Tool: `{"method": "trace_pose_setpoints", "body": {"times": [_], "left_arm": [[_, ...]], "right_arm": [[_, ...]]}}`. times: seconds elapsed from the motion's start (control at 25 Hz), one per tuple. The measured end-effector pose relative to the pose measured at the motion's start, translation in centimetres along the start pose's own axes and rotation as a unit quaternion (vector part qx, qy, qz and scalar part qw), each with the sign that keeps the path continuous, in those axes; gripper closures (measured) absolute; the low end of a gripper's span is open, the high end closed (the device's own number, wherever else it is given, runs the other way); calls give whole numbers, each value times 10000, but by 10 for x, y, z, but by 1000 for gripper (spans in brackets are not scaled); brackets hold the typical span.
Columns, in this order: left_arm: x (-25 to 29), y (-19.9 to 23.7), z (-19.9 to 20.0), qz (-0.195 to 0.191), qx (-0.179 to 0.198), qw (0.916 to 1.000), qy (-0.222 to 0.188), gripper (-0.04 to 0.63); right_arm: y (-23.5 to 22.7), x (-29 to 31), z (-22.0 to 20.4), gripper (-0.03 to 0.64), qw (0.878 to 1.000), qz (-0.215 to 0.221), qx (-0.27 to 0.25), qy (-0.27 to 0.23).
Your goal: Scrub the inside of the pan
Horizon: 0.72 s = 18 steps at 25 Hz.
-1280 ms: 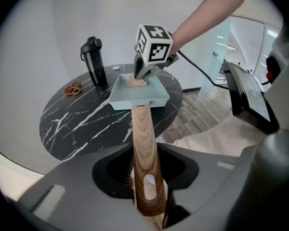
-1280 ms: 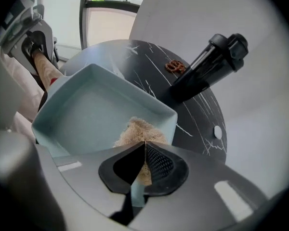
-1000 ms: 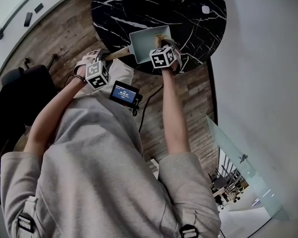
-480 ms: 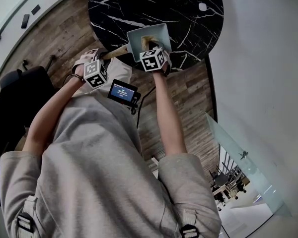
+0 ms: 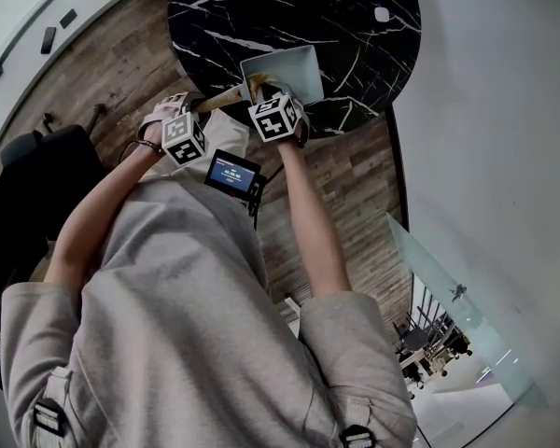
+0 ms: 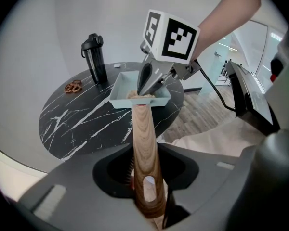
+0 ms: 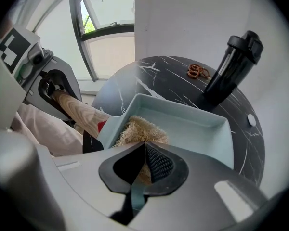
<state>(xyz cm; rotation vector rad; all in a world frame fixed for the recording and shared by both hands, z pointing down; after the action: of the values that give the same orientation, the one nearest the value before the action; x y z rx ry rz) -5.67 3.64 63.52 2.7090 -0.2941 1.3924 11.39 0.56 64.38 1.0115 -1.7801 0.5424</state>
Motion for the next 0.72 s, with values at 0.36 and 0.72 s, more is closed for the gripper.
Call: {"method": "trace_pose_setpoints", "body": {"times": [0.36, 0.72], "left_arm": [[3, -1, 2, -4, 54, 9999, 95, 477], [2, 1, 1, -43, 103, 9998, 174, 474]], "right_arm": [[-5, 1, 1, 595, 9963, 399, 758, -72], [-60, -37, 0, 595, 9968, -735, -60, -301]]}}
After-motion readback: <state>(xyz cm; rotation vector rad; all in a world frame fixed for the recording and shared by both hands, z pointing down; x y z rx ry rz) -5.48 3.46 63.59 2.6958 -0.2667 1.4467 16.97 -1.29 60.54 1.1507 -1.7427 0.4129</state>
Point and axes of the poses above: the fingertips, and each gripper's own axes: x forward along the fingers, y to its left, z out of its top, the point moved 7 cm from there along -x, backward along the fingers, and after that the axes turned 5 degrees about -y, right-handed, at the moved point
